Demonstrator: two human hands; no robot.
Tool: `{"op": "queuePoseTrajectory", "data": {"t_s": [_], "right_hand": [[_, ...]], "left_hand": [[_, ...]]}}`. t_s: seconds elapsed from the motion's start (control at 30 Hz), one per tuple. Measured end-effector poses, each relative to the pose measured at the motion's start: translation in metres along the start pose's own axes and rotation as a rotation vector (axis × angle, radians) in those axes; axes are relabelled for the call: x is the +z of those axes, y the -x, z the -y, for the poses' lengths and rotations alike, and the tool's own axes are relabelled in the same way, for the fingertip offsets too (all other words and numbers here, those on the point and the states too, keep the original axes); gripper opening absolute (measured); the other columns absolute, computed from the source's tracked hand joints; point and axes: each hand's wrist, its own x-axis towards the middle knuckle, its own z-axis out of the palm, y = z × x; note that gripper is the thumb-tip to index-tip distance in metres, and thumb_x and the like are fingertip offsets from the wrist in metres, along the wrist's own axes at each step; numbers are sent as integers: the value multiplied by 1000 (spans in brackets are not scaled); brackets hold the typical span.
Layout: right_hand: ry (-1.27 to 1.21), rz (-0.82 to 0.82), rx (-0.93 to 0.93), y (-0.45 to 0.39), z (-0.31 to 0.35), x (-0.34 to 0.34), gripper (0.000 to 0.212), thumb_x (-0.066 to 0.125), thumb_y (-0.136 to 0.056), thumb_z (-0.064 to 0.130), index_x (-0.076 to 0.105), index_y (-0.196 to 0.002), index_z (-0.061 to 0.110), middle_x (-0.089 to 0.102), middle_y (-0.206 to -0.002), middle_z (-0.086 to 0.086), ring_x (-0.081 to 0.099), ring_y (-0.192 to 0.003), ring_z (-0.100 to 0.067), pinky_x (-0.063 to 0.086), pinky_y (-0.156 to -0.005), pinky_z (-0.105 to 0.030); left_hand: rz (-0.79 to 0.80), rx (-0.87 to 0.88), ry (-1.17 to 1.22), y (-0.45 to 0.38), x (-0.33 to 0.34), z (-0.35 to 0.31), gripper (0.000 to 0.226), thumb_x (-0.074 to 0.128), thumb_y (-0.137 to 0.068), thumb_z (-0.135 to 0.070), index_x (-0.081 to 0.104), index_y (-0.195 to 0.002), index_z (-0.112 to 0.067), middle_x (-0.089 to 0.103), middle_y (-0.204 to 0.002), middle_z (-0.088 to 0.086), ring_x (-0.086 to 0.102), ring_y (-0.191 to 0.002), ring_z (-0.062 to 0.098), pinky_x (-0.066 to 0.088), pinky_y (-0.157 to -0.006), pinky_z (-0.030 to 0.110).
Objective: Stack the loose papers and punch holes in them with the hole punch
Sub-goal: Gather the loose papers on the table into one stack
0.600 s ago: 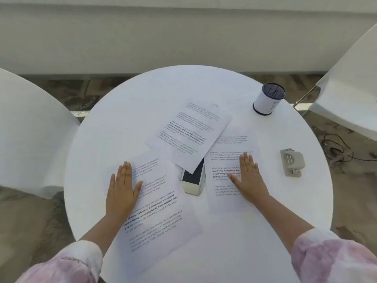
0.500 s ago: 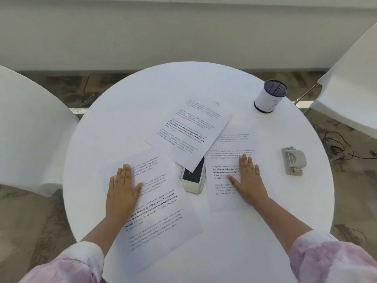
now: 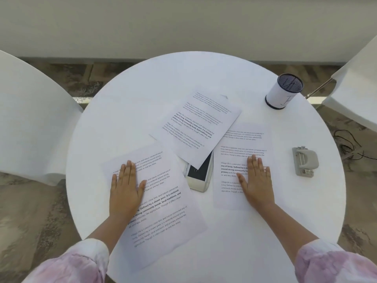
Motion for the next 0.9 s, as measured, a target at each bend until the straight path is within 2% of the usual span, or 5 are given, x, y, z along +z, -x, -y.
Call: {"op": "queuePoseTrajectory", "data": {"t_s": [0.23,0.47,0.67,0.8,0.9], "right_hand": [[14,10,20,-1,-1,1,97,-16,-74,74,3,-148,16,-2,-157,3,-3,-145,-12,-3,-119,-38],[45,23,7,-3,0,-4,98,-12,-74,76,6,-148,16,3,-158,1,0,-146,-16,-1,-119,-37],[-47,31,57,-17,20,-21,69,38,-92,51,20,-146,13,18,-156,-7,10,-145,-24,9,-119,-42],[-122,-165,-2,-24,60,-39,48,56,-88,31,45,-130,8,53,-129,-12,44,-125,-30,33,-106,-42],[-251,-29,-78,-18,104,-50,28,54,-89,31,57,-114,20,60,-101,-1,56,-97,-20,41,-84,-33]], "left_hand": [[-25,0,14,0,2,1,77,3,-90,-58,21,-145,-7,19,-153,4,15,-141,16,3,-115,34],[-47,2,33,1,1,0,67,18,-90,-46,25,-144,-6,22,-153,5,17,-141,16,6,-116,37],[-40,2,30,-1,1,0,65,17,-91,-44,23,-144,-6,23,-153,6,16,-141,16,7,-116,37],[-34,1,28,0,1,1,66,15,-91,-44,23,-144,-6,22,-153,6,16,-141,16,7,-116,38],[-27,0,24,0,1,1,66,14,-91,-44,24,-144,-6,23,-153,6,16,-141,17,7,-116,38]]}}
